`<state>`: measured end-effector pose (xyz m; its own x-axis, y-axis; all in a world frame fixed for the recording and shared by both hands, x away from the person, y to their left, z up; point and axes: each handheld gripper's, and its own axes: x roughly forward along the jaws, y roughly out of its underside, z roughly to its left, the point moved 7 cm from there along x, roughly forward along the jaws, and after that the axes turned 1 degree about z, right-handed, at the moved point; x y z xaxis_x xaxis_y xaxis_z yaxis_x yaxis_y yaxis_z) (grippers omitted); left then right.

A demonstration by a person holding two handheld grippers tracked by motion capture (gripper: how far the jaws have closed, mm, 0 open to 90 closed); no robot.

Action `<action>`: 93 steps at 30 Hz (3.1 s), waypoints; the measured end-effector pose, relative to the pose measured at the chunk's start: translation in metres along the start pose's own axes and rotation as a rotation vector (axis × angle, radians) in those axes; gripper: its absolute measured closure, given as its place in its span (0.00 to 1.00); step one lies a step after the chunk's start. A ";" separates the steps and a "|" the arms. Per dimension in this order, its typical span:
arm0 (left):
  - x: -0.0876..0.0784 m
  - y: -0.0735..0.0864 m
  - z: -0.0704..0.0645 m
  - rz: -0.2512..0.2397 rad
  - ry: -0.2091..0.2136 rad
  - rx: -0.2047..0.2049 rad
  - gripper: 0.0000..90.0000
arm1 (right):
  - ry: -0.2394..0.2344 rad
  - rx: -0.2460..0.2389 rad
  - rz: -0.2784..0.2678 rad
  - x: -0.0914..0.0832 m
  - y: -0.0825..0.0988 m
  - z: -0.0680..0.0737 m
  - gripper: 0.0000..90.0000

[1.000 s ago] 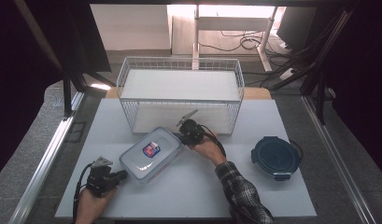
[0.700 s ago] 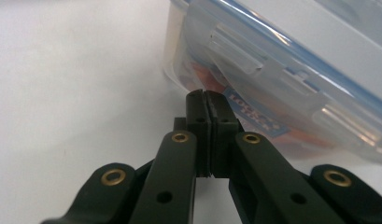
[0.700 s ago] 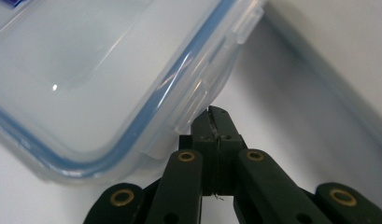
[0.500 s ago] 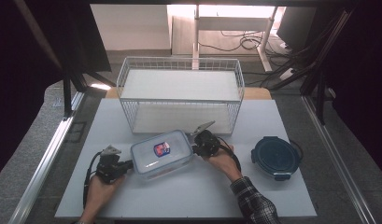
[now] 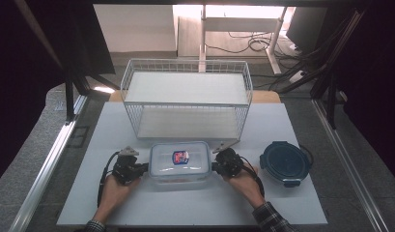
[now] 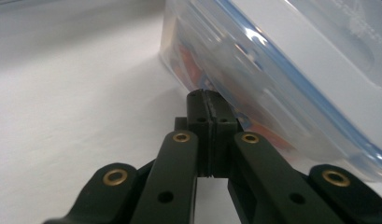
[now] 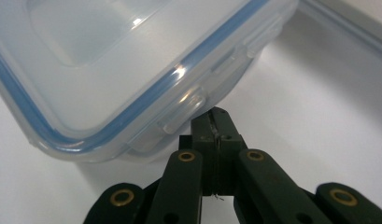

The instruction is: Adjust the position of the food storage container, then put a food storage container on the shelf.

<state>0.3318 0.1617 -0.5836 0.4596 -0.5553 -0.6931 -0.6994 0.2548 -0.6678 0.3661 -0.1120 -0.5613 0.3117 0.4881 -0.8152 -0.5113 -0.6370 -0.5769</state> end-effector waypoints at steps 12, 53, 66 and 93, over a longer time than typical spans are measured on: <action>0.014 -0.003 -0.039 0.036 0.049 0.090 1.00 | 0.083 0.045 0.000 -0.033 0.042 0.004 0.99; -0.044 0.040 -0.044 -0.087 -0.029 0.200 0.05 | 0.083 0.067 -0.225 -0.083 0.073 0.009 0.06; -0.045 0.026 -0.048 -0.156 -0.025 0.197 0.06 | 0.046 0.067 -0.247 -0.079 0.058 0.010 0.04; 0.014 -0.033 -0.060 0.019 0.275 0.084 0.02 | -0.220 0.257 -0.111 -0.031 0.012 0.001 0.00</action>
<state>0.3287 0.0983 -0.5544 0.2731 -0.7407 -0.6139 -0.6533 0.3256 -0.6835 0.3496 -0.1334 -0.5431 0.2112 0.6805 -0.7016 -0.6776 -0.4154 -0.6069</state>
